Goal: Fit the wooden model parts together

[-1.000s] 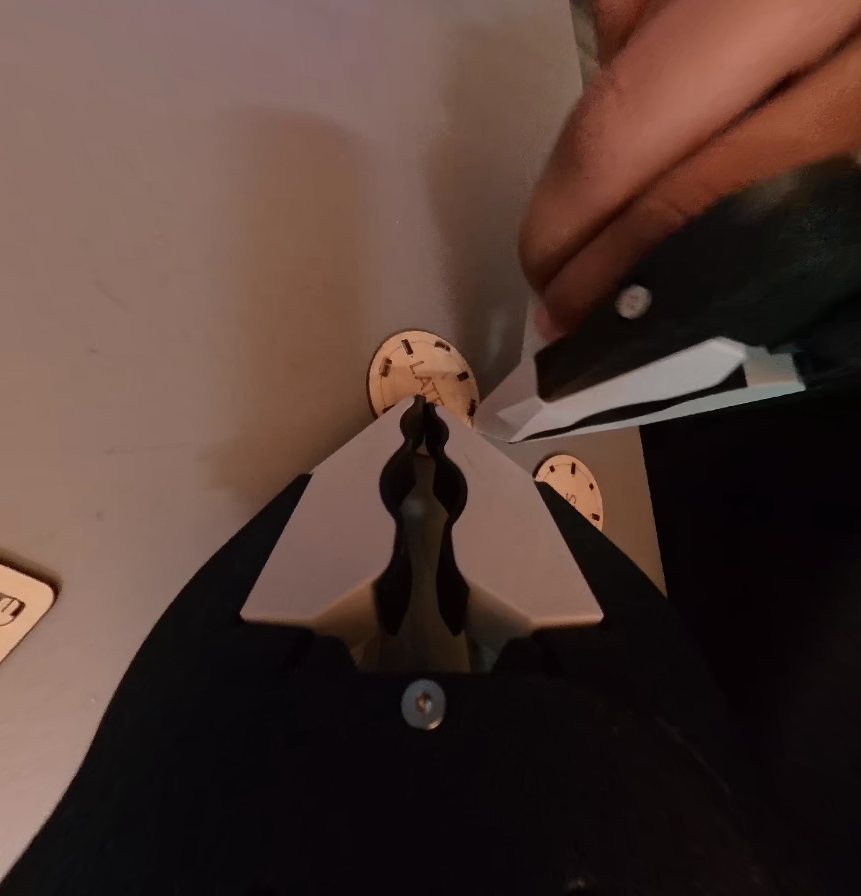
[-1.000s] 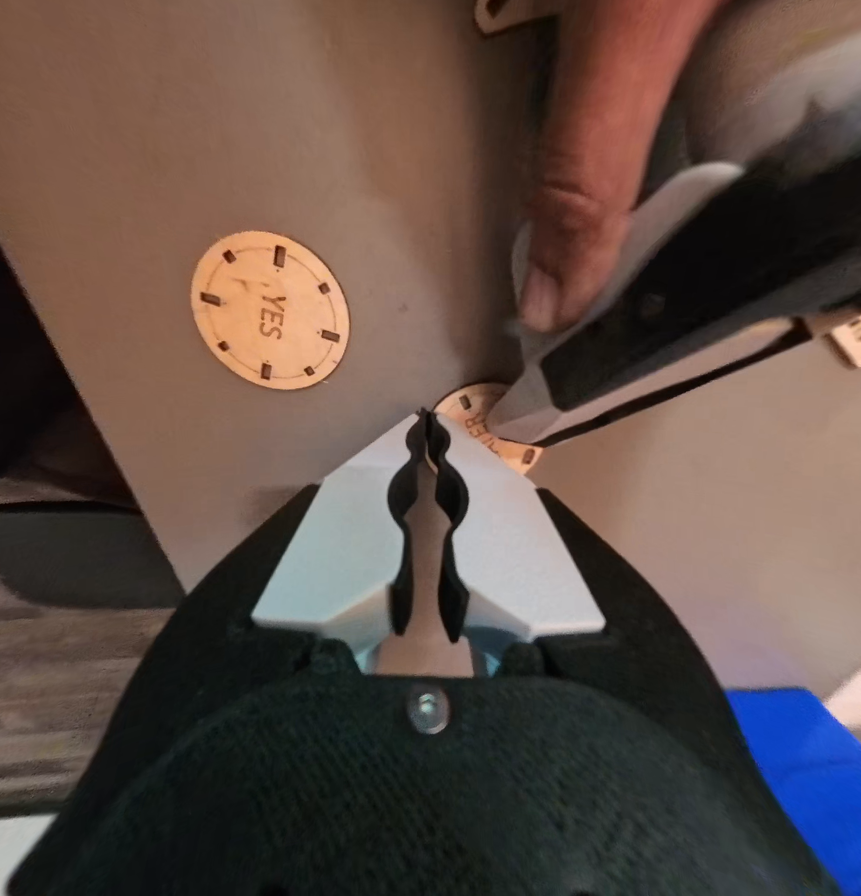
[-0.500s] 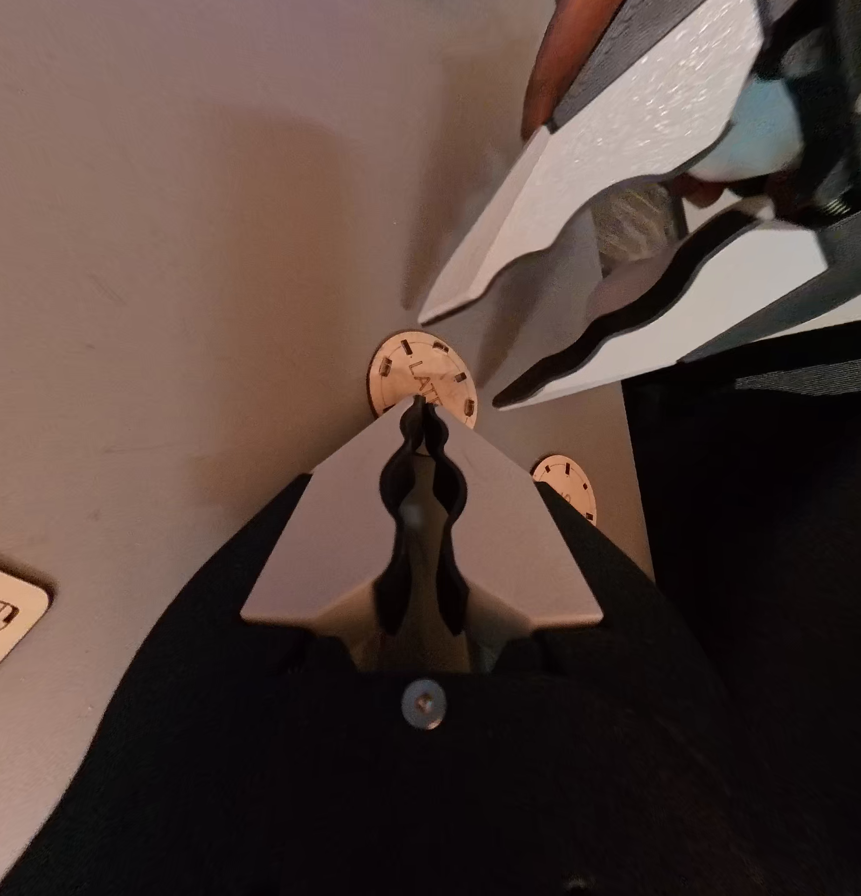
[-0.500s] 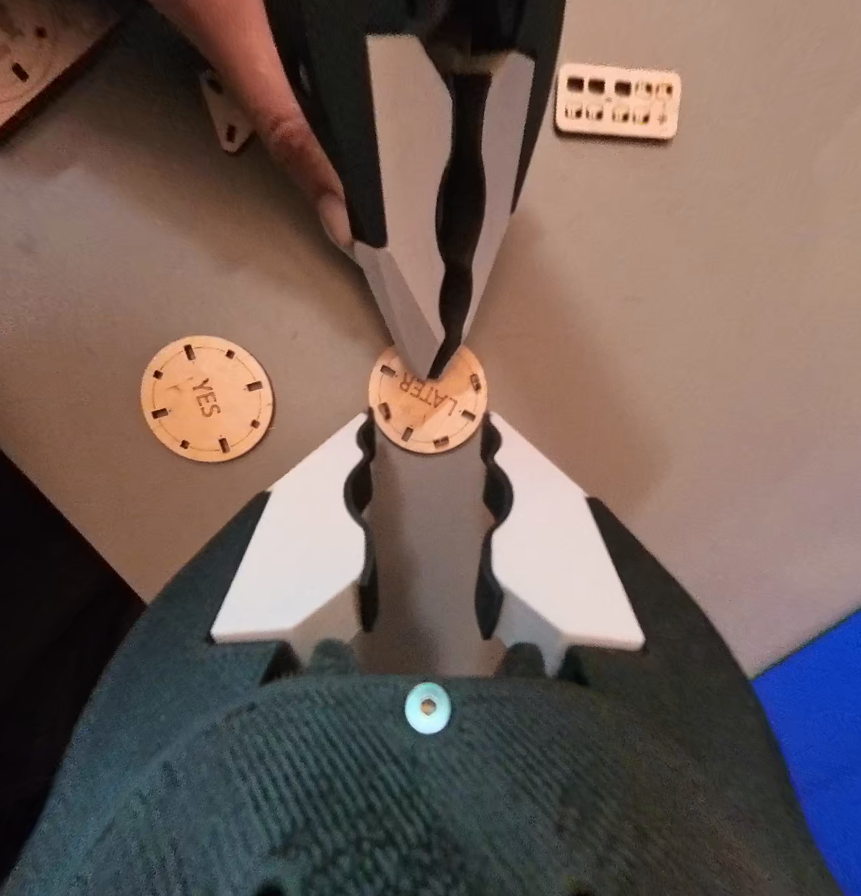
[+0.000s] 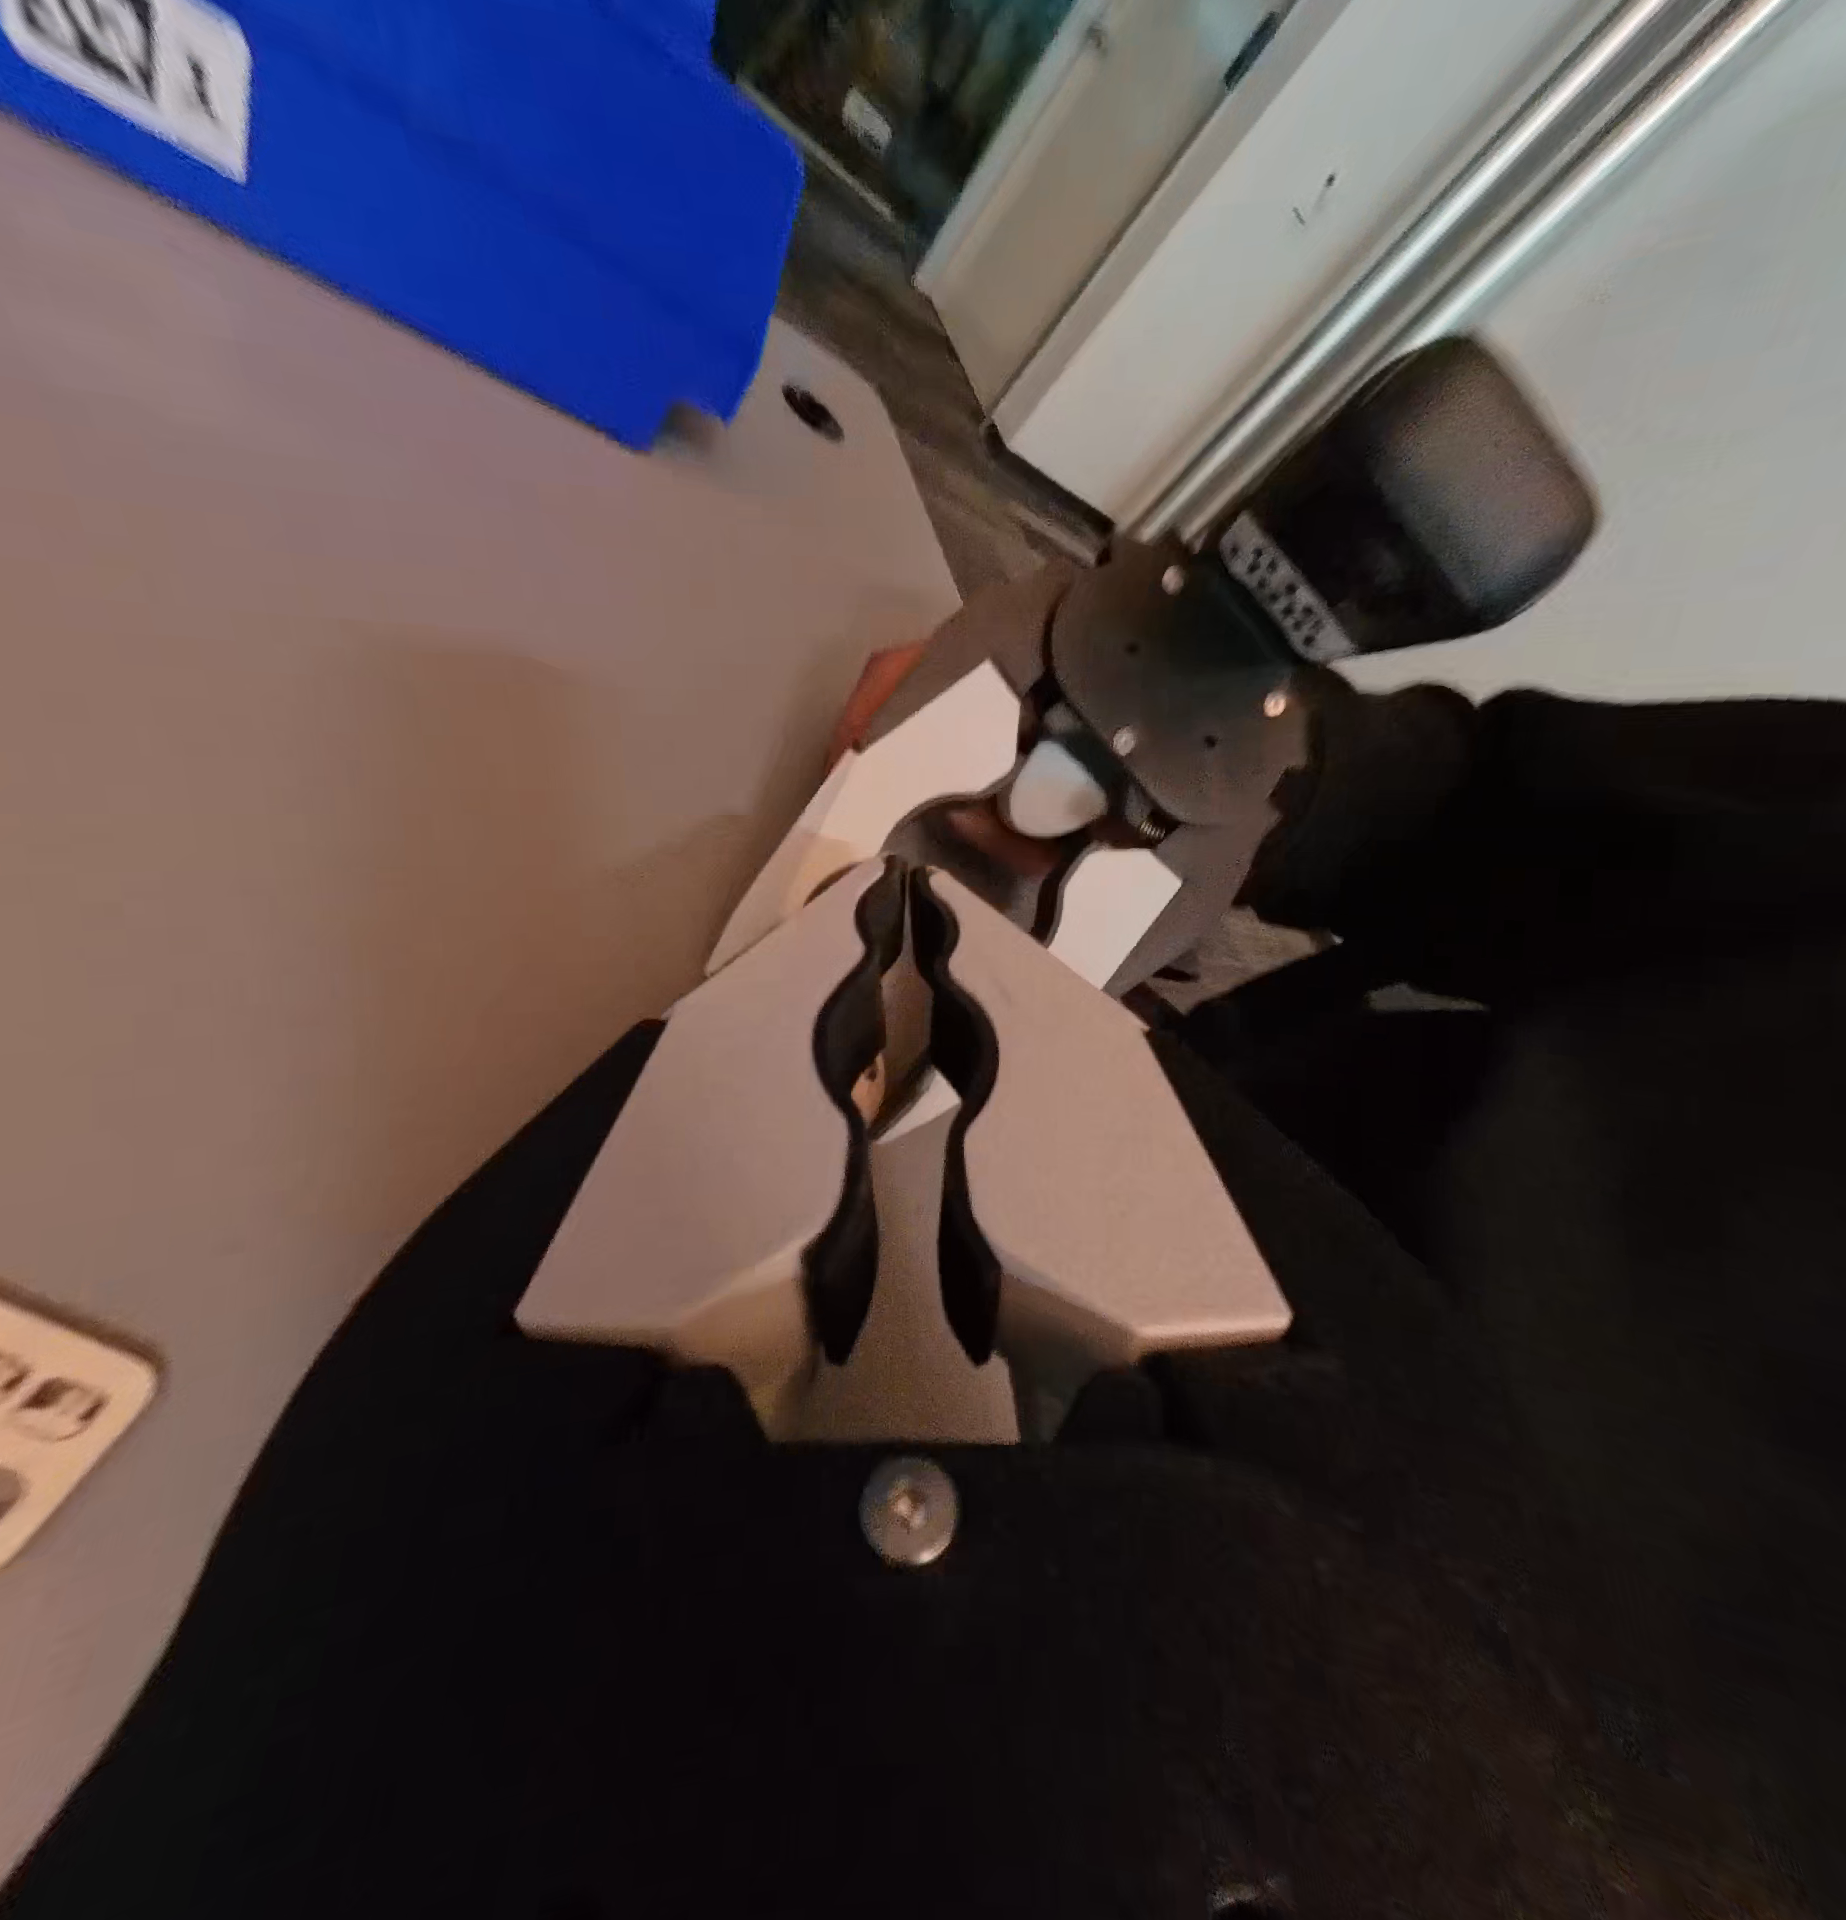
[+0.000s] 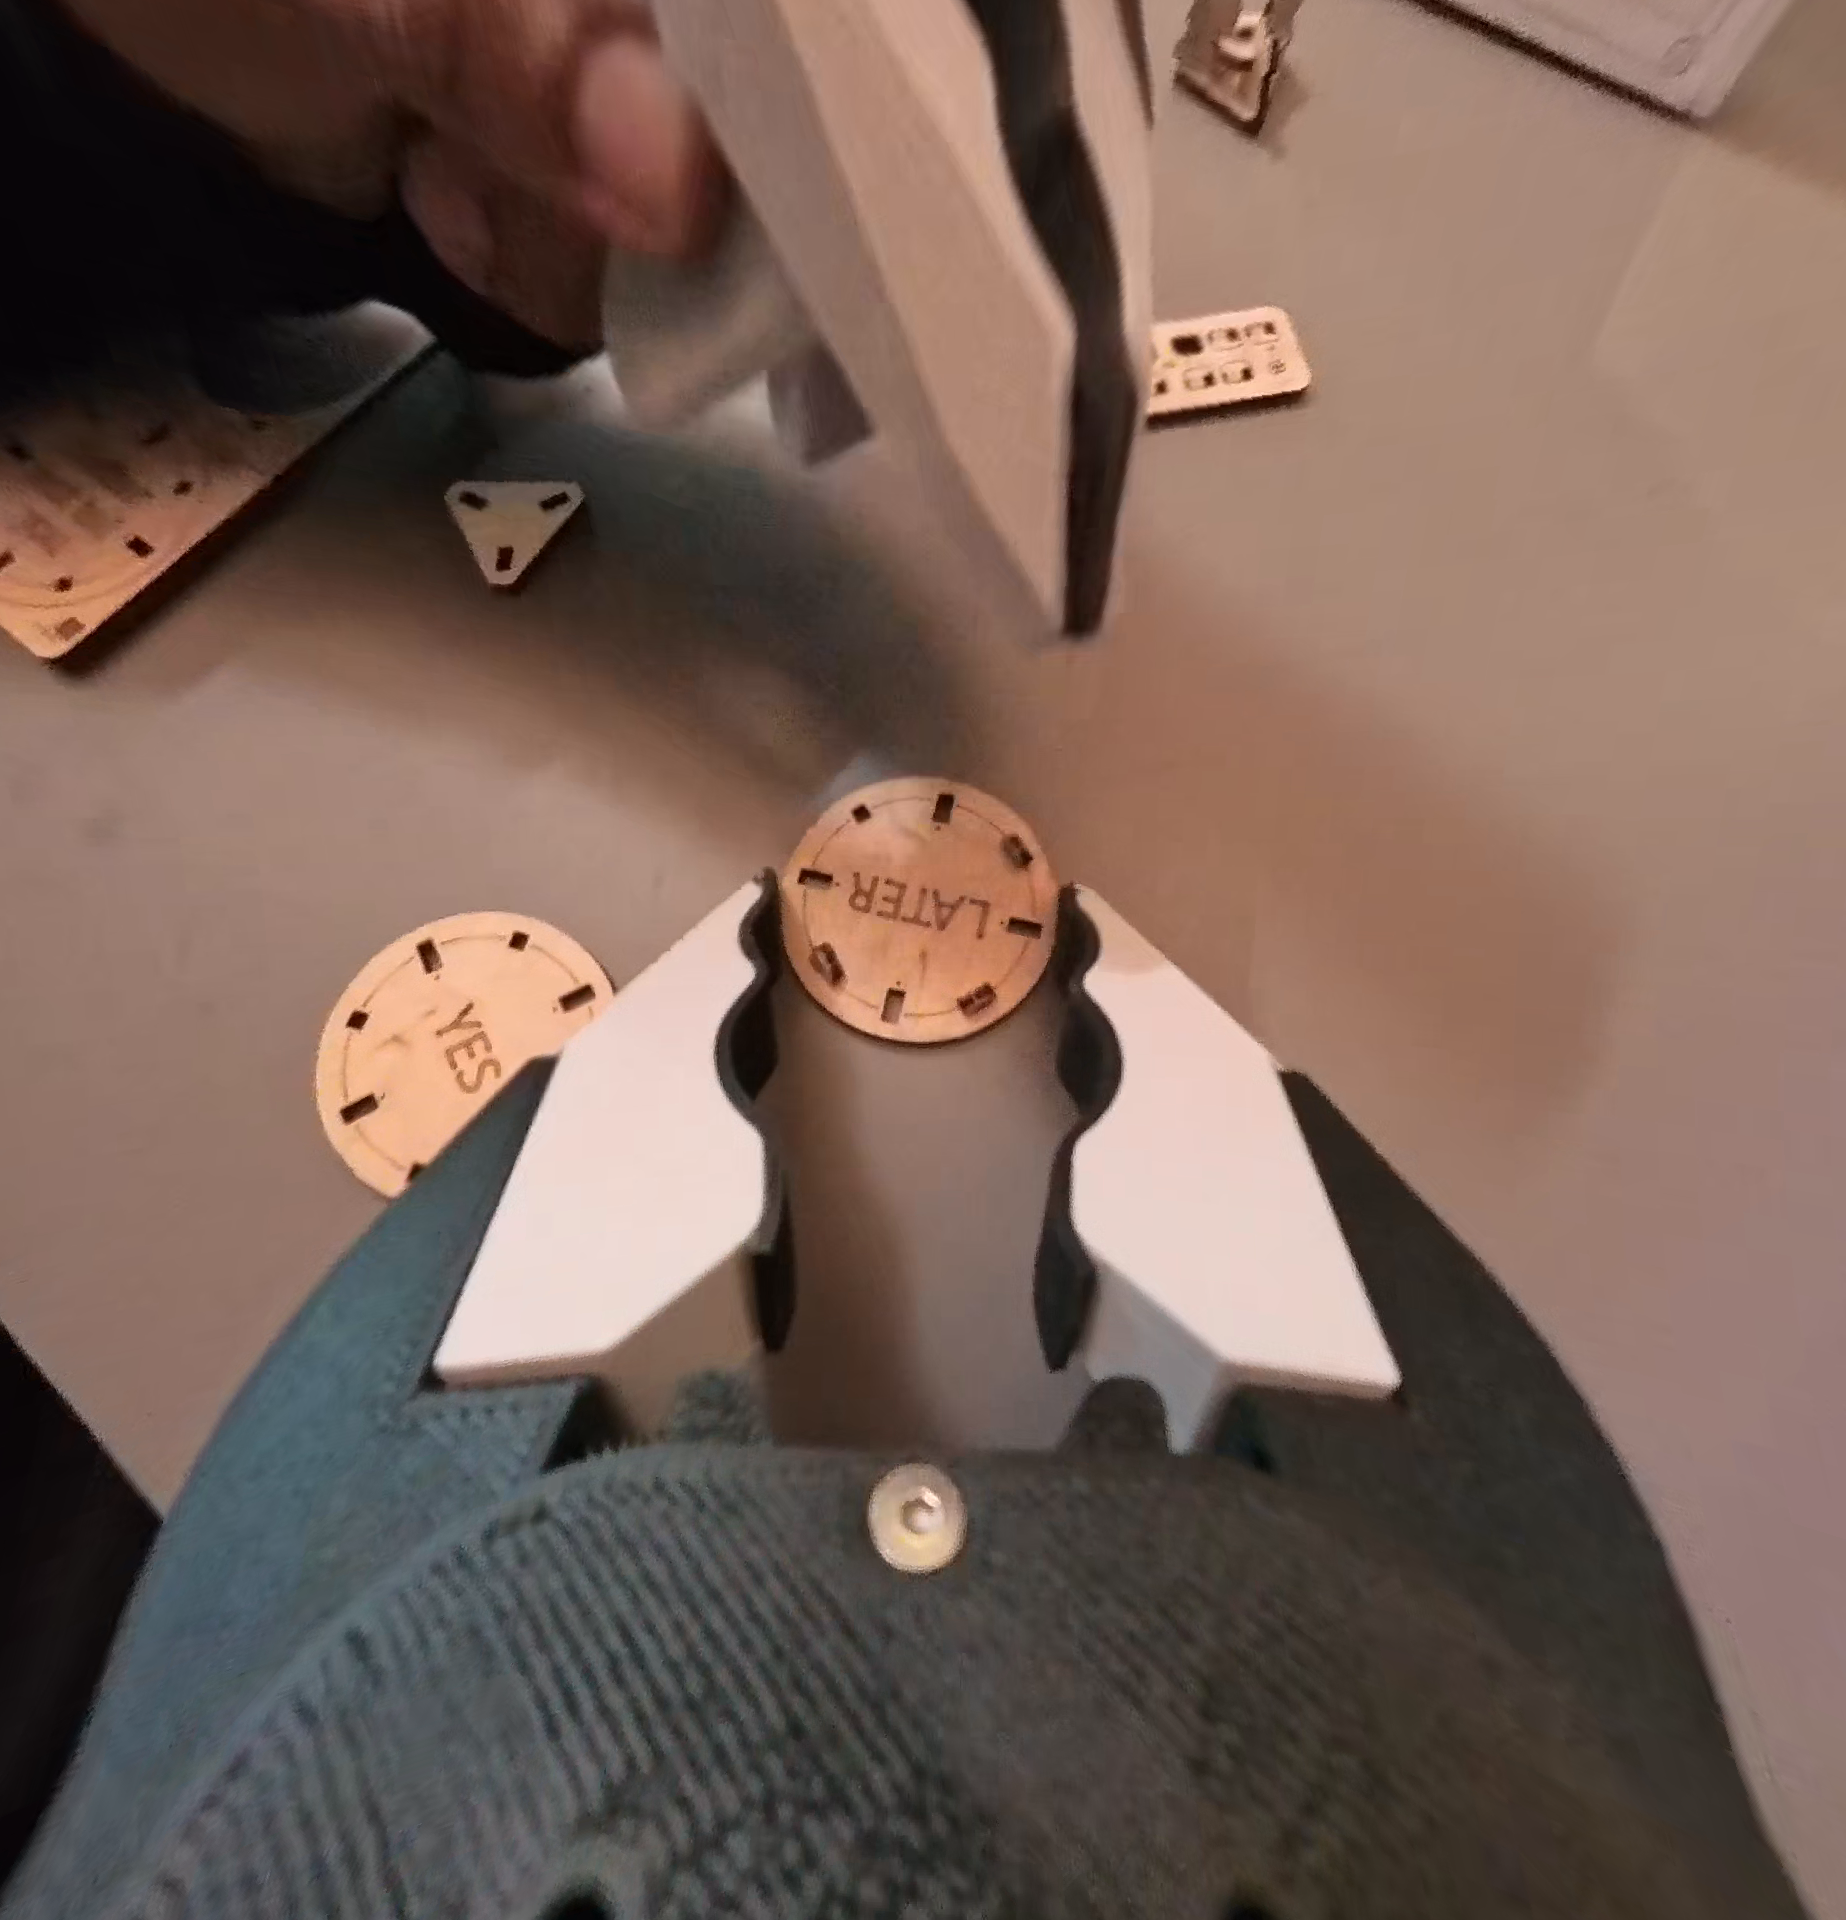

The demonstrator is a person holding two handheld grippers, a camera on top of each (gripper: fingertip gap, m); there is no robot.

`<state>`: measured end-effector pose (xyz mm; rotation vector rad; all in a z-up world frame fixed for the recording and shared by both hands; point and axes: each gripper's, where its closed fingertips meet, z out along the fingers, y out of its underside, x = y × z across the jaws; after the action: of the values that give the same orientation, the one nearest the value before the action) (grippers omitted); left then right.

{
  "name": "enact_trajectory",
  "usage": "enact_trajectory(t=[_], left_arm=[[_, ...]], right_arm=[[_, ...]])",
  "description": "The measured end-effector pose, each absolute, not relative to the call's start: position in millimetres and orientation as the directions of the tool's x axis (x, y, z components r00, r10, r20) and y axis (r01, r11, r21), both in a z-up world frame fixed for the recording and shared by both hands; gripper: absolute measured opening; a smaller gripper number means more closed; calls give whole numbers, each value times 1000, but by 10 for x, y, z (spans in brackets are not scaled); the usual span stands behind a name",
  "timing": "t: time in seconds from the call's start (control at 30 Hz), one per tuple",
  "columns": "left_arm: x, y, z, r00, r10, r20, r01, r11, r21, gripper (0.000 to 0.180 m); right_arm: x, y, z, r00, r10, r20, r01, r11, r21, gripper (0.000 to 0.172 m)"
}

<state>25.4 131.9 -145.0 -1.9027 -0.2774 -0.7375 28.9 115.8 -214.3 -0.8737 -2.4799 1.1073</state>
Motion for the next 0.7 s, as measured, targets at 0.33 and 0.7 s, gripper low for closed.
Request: enact_trajectory(t=[0.33,0.7], left_arm=[[-538,891,-1415,864,109,-492,-193,-831,-522,30],[-2576,1264,-332,265,-448,-854,-53,-891,451,0]], right_arm=[[187,1245,-2066,-632,726,269,336,570,-750,52],[165,1265,-2098,-636,751,177,401,518,-756,52]])
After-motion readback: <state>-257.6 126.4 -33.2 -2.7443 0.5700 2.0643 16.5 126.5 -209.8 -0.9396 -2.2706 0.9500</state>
